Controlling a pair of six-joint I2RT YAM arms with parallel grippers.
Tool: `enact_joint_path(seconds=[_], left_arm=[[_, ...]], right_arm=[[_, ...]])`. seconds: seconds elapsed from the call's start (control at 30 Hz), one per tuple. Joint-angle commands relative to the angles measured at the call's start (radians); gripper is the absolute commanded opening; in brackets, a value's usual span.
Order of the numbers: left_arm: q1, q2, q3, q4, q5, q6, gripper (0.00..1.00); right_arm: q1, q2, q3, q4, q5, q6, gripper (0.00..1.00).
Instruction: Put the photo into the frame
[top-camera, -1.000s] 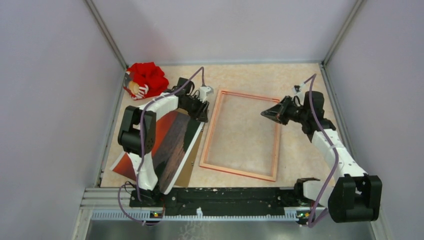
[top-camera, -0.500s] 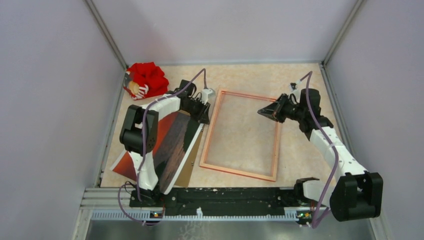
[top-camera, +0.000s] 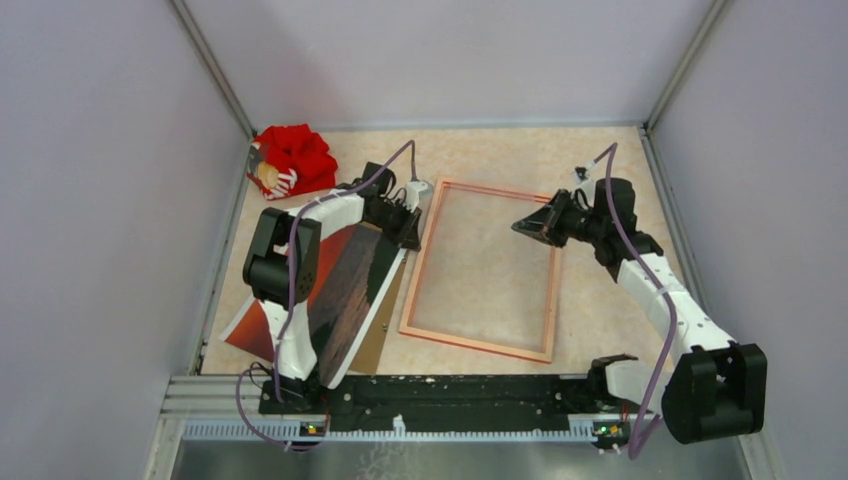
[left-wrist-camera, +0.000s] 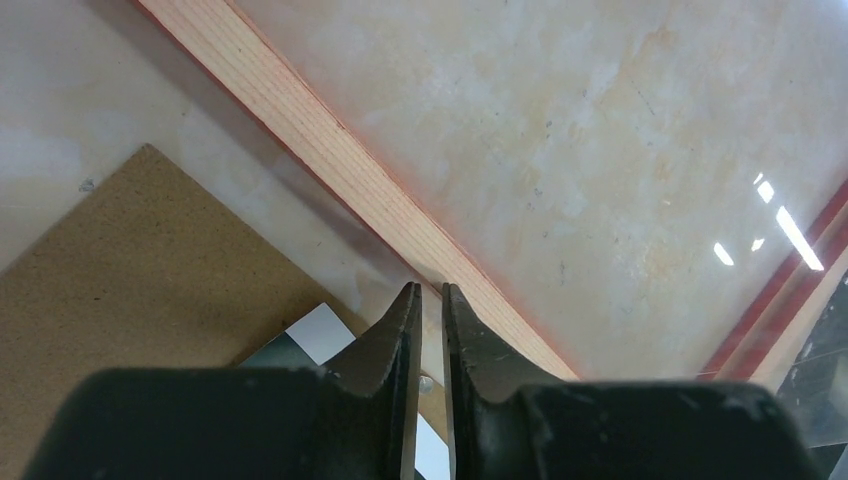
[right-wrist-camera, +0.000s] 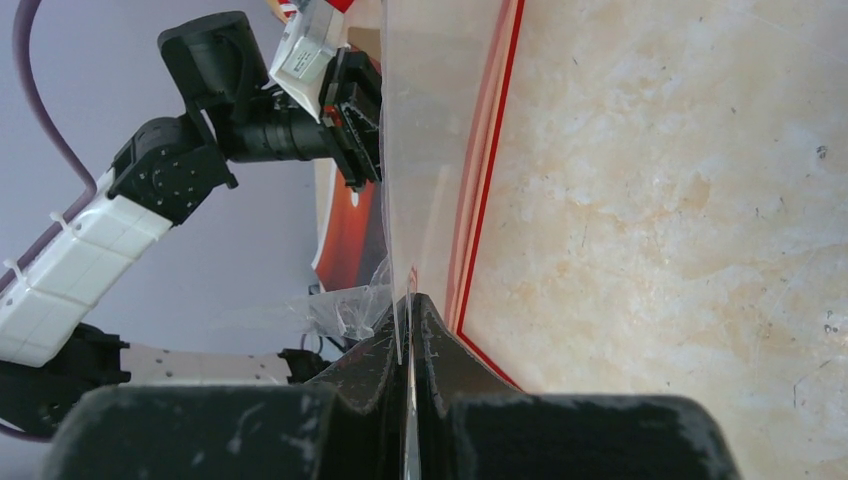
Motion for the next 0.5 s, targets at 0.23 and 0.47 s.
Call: enact_joint_path(seconds=[0.23, 0.47], left_arm=[[-0.011, 0.015, 0.005, 0.024, 0.016, 0.007, 0.16], [-0.011, 0.023, 0.005, 0.022, 0.013, 0.017, 0.13]], right_arm=[[0.066, 0.004, 0.061, 0.025, 0.031, -0.013, 0.0], [0.095, -0.01, 0.06, 0.021, 0.052, -0.016, 0.0]])
